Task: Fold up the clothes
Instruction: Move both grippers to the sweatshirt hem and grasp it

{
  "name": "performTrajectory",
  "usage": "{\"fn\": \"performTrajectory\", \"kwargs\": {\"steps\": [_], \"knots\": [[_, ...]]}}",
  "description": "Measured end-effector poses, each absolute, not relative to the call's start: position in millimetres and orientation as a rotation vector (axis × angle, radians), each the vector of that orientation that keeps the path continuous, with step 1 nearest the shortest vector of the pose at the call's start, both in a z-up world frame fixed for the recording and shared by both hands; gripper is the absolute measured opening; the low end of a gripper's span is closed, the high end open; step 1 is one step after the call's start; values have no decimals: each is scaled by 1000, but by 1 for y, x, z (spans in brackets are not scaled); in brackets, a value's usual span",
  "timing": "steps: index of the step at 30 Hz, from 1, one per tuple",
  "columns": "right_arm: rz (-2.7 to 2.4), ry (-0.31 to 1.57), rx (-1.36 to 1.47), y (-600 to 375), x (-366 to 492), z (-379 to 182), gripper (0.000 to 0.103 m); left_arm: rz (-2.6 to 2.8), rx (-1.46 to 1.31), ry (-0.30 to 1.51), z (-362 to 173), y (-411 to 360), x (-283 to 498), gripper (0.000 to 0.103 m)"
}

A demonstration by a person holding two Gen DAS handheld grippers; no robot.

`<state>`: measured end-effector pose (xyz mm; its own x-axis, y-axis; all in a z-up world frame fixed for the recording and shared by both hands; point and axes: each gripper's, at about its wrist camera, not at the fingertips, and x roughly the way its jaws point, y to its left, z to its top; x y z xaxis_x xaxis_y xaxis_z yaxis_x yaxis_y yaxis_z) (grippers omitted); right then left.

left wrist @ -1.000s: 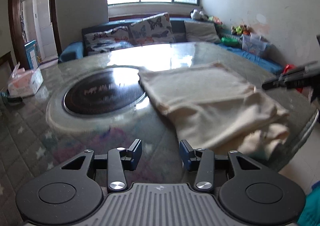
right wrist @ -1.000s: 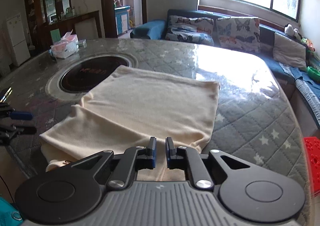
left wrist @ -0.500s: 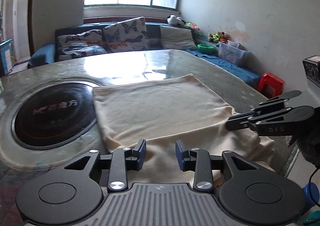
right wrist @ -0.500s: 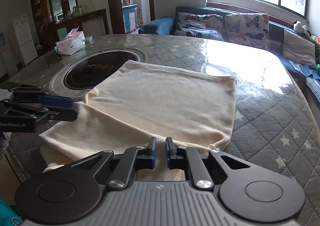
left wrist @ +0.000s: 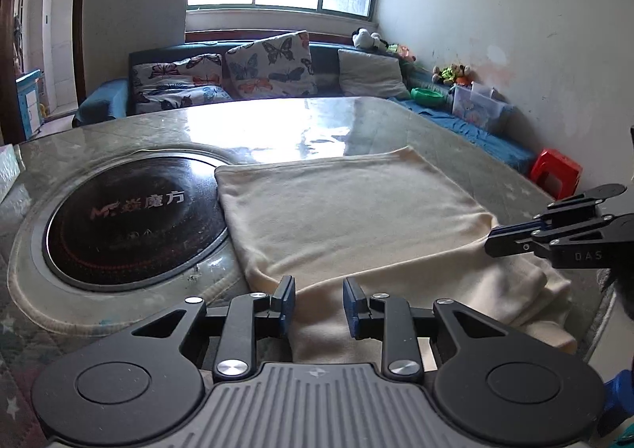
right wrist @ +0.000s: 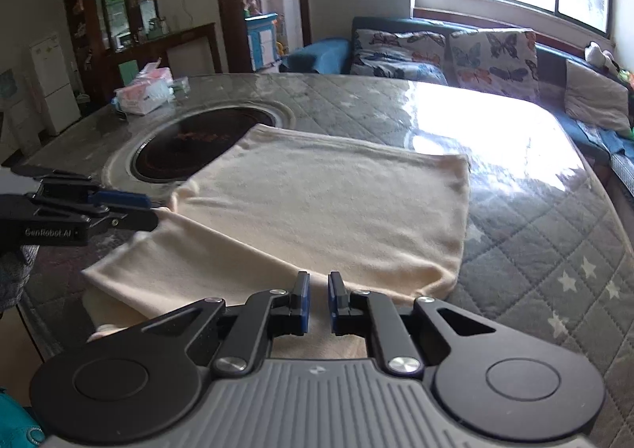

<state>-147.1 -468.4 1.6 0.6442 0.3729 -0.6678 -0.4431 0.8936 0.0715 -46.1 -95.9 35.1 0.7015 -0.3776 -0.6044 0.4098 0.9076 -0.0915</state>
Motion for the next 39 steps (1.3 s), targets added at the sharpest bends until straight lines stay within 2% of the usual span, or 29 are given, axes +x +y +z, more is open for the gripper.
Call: {"fn": "performTrajectory", "kwargs": {"steps": [4, 13, 21, 35, 39], "knots": [[450, 763, -106, -468, -142, -7, 9, -420, 77, 691, 26, -99, -41, 29], [508, 747, -152, -466, -171, 7, 11, -514, 106, 625, 47, -114, -66, 29], [574, 755, -175, -442, -176, -1, 11, -630, 185, 640, 34, -155, -75, 29], [562, 738, -184, -442, -176, 0, 12, -637, 194, 670, 22, -156, -82, 29], [556, 767, -187, -444, -175, -9, 12, -612, 189, 662, 27, -147, -86, 36]]}}
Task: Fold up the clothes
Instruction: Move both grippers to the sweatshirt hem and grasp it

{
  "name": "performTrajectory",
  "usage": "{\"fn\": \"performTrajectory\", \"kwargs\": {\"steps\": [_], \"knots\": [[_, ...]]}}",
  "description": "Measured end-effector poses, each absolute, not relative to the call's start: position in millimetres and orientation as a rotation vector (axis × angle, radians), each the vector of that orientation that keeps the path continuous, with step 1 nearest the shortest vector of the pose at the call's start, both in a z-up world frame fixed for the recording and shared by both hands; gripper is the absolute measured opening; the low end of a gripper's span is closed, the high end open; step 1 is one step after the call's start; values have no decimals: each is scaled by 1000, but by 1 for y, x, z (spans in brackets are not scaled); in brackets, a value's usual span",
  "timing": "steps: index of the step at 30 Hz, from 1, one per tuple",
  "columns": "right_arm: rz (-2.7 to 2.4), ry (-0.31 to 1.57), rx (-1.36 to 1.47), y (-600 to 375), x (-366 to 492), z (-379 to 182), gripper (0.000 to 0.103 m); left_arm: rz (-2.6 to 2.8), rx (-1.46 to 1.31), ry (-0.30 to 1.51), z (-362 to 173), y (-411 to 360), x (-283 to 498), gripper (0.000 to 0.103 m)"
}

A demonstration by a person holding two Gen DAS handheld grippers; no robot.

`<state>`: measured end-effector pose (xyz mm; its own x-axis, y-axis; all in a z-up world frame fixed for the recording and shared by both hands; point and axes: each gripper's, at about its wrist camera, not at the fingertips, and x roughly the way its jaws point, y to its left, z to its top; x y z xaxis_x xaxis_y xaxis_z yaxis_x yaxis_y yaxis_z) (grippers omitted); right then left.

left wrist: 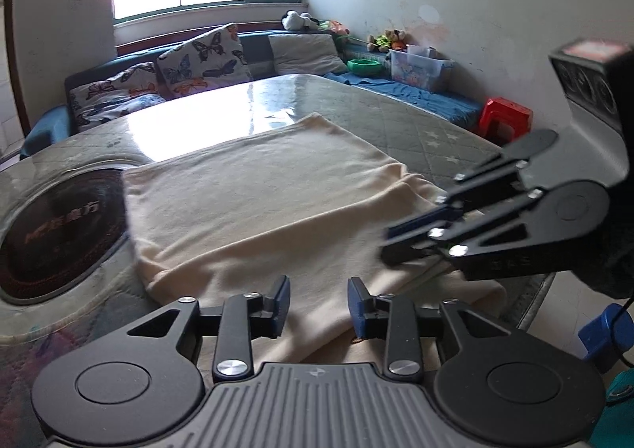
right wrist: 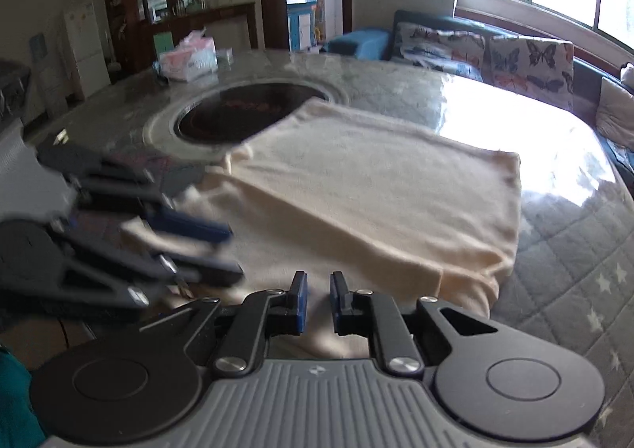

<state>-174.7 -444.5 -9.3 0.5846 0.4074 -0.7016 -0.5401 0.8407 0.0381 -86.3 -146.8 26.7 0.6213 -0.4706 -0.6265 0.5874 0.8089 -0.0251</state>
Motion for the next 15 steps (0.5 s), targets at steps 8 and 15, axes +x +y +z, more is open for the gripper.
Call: {"fn": "performTrajectory", "kwargs": {"steps": [8, 15], "knots": [[472, 781, -127, -482, -195, -6, 16, -632, 255, 643, 37, -124, -110, 46], [483, 738, -114, -487, -202, 6, 16, -702, 386, 594, 42, -114, -137, 49]]}}
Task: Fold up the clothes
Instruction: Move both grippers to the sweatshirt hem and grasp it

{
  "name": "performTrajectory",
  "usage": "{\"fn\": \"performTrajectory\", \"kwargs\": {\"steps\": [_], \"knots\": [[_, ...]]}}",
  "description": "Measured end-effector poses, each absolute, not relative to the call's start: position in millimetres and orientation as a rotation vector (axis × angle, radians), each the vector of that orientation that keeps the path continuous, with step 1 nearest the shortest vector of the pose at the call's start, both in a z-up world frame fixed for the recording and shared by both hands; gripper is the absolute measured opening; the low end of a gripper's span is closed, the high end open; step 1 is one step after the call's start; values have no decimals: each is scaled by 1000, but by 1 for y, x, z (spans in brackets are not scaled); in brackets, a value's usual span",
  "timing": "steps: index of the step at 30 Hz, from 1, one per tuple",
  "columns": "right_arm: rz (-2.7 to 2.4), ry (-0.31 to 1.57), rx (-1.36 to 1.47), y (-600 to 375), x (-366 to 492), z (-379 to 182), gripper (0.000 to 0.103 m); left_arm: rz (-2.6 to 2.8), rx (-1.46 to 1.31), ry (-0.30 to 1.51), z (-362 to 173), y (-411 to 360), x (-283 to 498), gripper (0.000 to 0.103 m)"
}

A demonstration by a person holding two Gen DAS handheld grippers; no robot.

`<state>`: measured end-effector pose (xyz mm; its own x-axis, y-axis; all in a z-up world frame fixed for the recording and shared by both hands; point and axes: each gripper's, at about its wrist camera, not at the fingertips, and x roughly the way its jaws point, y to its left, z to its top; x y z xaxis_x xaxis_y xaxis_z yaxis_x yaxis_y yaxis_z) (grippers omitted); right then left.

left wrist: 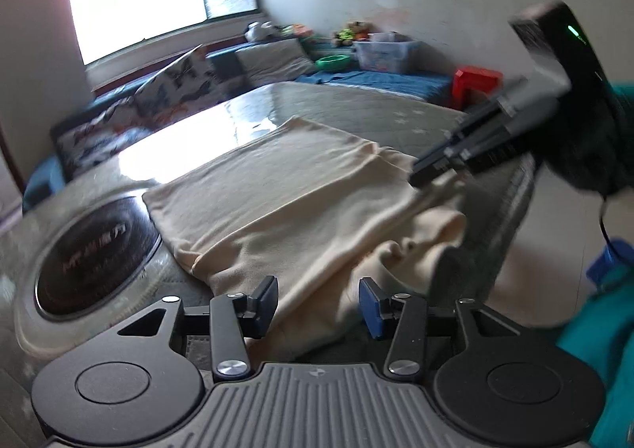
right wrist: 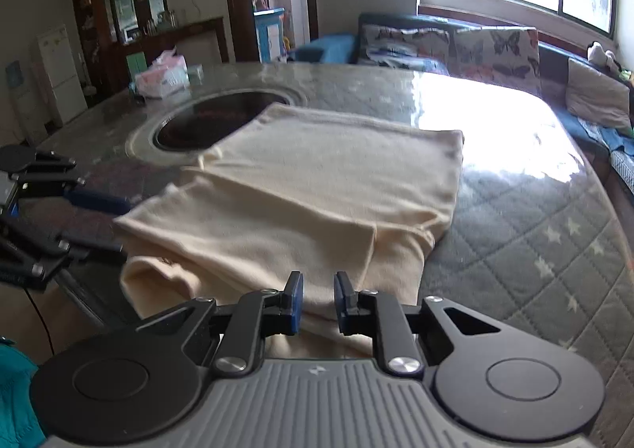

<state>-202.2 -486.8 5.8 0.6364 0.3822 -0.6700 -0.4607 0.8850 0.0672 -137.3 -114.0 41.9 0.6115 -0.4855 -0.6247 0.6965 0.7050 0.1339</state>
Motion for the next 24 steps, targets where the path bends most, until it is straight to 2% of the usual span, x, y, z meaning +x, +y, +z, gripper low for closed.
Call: {"fn": "performTrajectory", "kwargs": {"steps": [9, 12, 13, 15, 17, 19, 22, 24], "knots": [[494, 727, -196, -486, -219, 15, 17, -775, 496, 556, 18, -140, -148, 49], [492, 724, -236, -487, -228, 17, 20, -783, 504, 532, 14, -147, -147, 49], [492, 723, -248, -487, -231, 18, 25, -783, 498, 528, 13, -149, -146, 48], [500, 727, -283, -486, -237, 17, 30, -782, 486, 520, 12, -151, -144, 40], [518, 733, -325, -483, -244, 15, 31, -775, 463, 516, 14, -152, -142, 22], [543, 730, -378, -478, -251, 13, 33, -761, 434, 513, 18, -152, -138, 12], [588, 701, -440, -470, -259, 11, 43, -724, 370, 518, 26, -146, -125, 10], [607, 675, -472, -463, -261, 8, 43, -710, 319, 528, 33, -141, -113, 10]]}}
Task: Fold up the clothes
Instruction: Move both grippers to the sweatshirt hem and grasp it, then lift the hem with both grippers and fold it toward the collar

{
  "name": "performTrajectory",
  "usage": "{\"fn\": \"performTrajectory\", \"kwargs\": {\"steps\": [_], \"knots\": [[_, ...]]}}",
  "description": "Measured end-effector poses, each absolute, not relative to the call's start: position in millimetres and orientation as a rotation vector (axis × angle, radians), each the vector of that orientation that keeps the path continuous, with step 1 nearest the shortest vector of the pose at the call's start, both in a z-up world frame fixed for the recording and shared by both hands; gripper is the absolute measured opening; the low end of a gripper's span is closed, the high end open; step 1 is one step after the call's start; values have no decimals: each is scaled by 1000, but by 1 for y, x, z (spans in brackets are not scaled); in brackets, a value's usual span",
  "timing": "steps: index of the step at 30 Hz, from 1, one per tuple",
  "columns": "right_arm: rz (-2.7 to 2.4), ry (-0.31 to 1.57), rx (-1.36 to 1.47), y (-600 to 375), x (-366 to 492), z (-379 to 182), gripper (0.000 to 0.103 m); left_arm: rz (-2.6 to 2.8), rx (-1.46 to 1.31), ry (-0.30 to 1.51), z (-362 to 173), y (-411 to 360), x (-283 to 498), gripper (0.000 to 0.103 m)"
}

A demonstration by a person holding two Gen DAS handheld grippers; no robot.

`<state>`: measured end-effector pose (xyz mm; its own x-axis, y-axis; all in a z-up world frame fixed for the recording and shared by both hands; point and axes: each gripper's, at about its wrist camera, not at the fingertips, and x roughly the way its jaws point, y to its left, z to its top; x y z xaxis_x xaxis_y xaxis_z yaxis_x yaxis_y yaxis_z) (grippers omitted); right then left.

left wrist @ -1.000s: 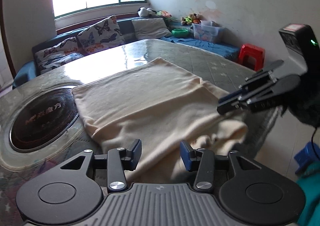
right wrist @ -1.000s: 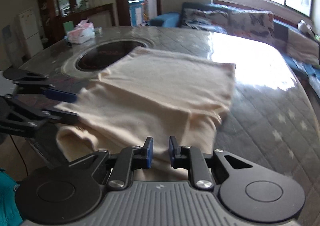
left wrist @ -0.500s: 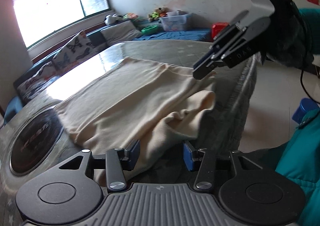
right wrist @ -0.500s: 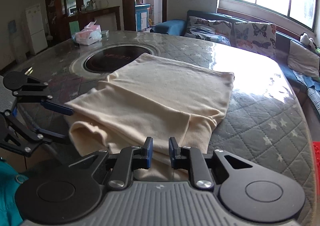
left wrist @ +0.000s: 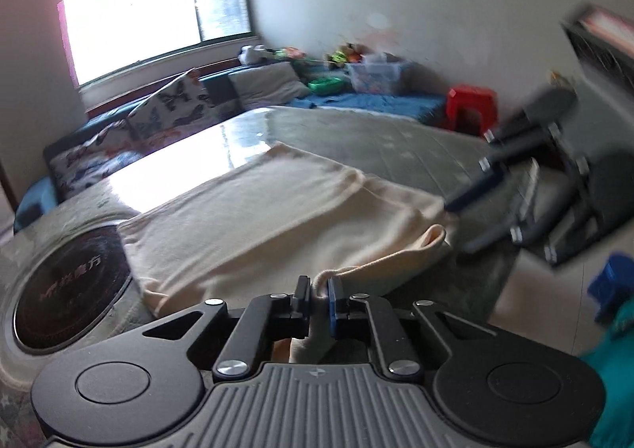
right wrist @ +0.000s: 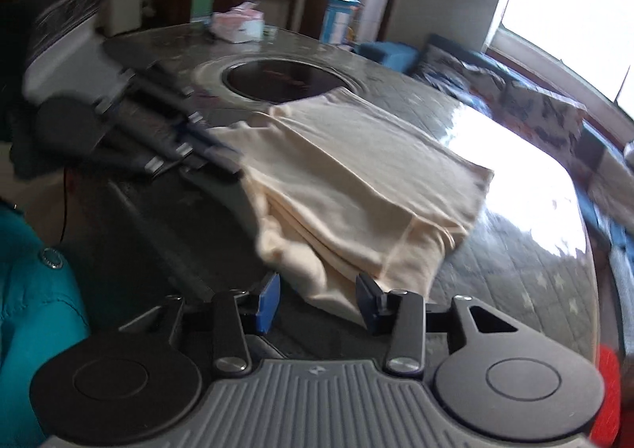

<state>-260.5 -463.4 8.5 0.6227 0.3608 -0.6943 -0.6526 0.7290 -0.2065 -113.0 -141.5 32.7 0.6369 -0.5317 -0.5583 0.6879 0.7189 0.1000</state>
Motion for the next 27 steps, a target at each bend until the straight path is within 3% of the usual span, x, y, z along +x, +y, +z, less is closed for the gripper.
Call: {"fn": "performTrajectory", "kwargs": {"steps": [9, 12, 13, 15, 17, 24, 27], "knots": [[613, 618, -500, -447, -232, -5, 42, -713, 276, 545, 36, -136, -95, 10], [631, 650, -483, -444, -220, -10, 32, -715, 285, 561, 33, -134, -98, 13], [644, 664, -466, -445, -217, -10, 23, -718, 288, 563, 33, -132, -99, 14], [653, 679, -428, -447, -212, -8, 19, -711, 306, 557, 31, -129, -106, 22], [643, 683, -392, -450, -207, -3, 14, -701, 328, 549, 29, -125, -112, 44], [622, 663, -323, -455, -194, 10, 11, -643, 460, 504, 15, -119, -123, 45], [612, 662, -321, -453, -193, 9, 10, -632, 481, 499, 8, -119, -121, 39]]}}
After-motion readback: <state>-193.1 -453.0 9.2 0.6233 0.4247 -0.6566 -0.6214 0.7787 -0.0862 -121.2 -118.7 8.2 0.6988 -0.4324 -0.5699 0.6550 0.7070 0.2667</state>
